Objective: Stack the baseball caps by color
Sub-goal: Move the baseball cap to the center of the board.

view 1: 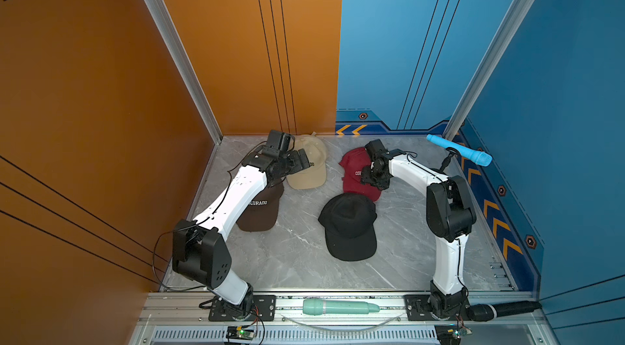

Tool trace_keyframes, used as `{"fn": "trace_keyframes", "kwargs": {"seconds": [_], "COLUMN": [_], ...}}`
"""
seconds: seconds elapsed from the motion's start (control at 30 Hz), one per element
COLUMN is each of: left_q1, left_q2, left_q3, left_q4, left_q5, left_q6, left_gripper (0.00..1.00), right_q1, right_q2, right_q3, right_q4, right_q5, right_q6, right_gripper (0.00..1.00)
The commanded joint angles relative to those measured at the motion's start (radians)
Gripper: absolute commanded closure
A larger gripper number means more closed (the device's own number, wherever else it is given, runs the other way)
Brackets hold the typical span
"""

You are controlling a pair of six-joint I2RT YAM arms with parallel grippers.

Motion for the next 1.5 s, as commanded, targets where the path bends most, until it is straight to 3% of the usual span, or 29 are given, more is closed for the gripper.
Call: {"fn": "trace_keyframes", "kwargs": {"seconds": [0.0, 0.63, 0.97, 1.07, 1.13, 1.2, 1.33, 1.47], "left_q1": [0.021, 0.057, 0.069, 0.084, 0.086, 0.08, 0.067, 0.053], "left_q2": [-0.044, -0.134, -0.172, -0.214, -0.261, -0.314, -0.442, -0.599], "left_q3": [-0.03, -0.038, -0.06, -0.07, -0.093, -0.139, -0.348, -0.647], "left_q4": [-0.049, -0.093, -0.103, -0.121, -0.122, -0.101, 0.1, 0.491], "left_q5": [-0.033, -0.068, -0.092, -0.153, -0.234, -0.346, -0.574, -0.624], "left_q6": [0.014, 0.019, 0.039, 0.089, 0.136, 0.201, 0.345, 0.538], "left_gripper": [0.05, 0.04, 0.0, 0.02, 0.02, 0.02, 0.02, 0.02], "right_q1": [-0.017, -0.163, -0.131, -0.111, -0.105, -0.103, -0.085, -0.062], "right_q2": [0.039, 0.085, -0.031, -0.122, -0.18, -0.236, -0.383, -0.576], "right_q3": [0.052, 0.15, 0.134, 0.113, 0.095, 0.061, -0.097, -0.364], "right_q4": [-0.013, -0.079, -0.108, -0.117, -0.129, -0.13, -0.029, 0.238], "right_q5": [0.057, 0.121, 0.131, 0.157, 0.167, 0.158, 0.188, 0.207], "right_q6": [-0.04, -0.149, -0.163, -0.162, -0.163, -0.169, -0.211, -0.356], "right_gripper": [0.32, 0.32, 0.32, 0.29, 0.14, 0.0, 0.0, 0.0]}}
